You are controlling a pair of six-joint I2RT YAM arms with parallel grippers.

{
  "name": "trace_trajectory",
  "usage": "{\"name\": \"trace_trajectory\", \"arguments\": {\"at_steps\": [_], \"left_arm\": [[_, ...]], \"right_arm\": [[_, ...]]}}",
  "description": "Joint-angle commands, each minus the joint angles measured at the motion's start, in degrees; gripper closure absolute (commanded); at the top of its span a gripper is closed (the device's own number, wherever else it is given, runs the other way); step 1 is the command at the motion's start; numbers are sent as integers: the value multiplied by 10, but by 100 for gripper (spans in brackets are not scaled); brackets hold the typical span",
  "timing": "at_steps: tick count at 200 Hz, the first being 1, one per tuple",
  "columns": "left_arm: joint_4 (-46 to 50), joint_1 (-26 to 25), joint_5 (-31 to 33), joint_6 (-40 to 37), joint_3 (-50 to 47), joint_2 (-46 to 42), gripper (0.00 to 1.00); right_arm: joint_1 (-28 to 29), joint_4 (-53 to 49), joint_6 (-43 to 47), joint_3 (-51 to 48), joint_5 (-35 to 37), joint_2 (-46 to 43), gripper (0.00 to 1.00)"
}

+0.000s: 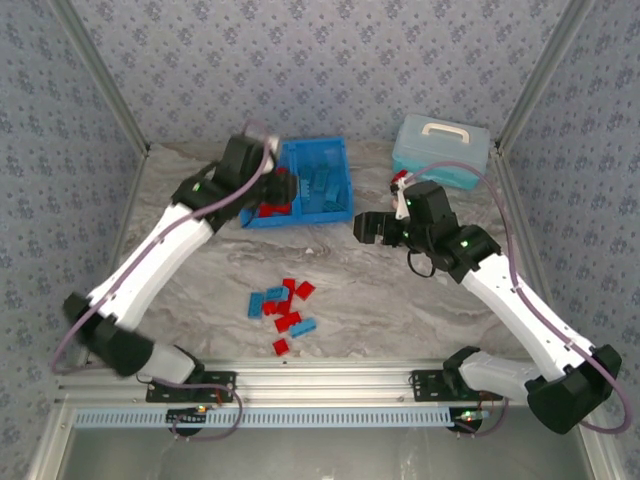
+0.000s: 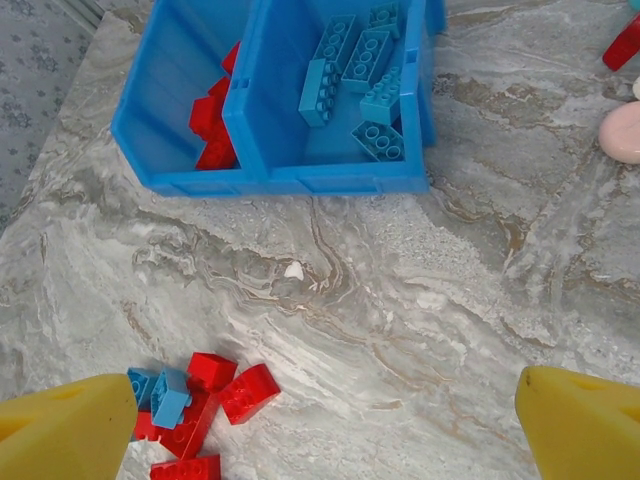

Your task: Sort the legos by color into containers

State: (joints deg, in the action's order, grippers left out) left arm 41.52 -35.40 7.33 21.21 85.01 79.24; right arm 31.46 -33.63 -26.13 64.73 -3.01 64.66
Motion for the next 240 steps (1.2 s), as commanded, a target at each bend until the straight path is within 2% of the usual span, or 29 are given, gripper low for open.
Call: {"name": "trace_trajectory", "arguments": {"at_steps": [1,35,70,104,132,160,181,240], "left_arm": [[9,-4,15,36,-147,-76,47],[37,-10,-3,114,-328,-192,48],[-23,-11,-44,164,-440,-214,46],[-54,-13,-45,165,-447,-128,46],[-89,-13,-43,161,-455,-92,45],[-88,-13,-8,160,-448,-56,45],[-91,-13,-10,161,-449,-32,46],[-90,-14,-37,192,-495,-38,46]], "right_arm": [[-6,20,5,2,-18,16,0],[-9,34,6,8,-40,48,0],[-9,31,12,22,-56,75,0],[-10,23,15,22,-52,71,0],[-10,16,17,19,-45,63,0],[-11,18,15,14,-44,57,0],[-11,16,15,15,-45,56,0],[-11,21,8,10,-48,56,0]]}}
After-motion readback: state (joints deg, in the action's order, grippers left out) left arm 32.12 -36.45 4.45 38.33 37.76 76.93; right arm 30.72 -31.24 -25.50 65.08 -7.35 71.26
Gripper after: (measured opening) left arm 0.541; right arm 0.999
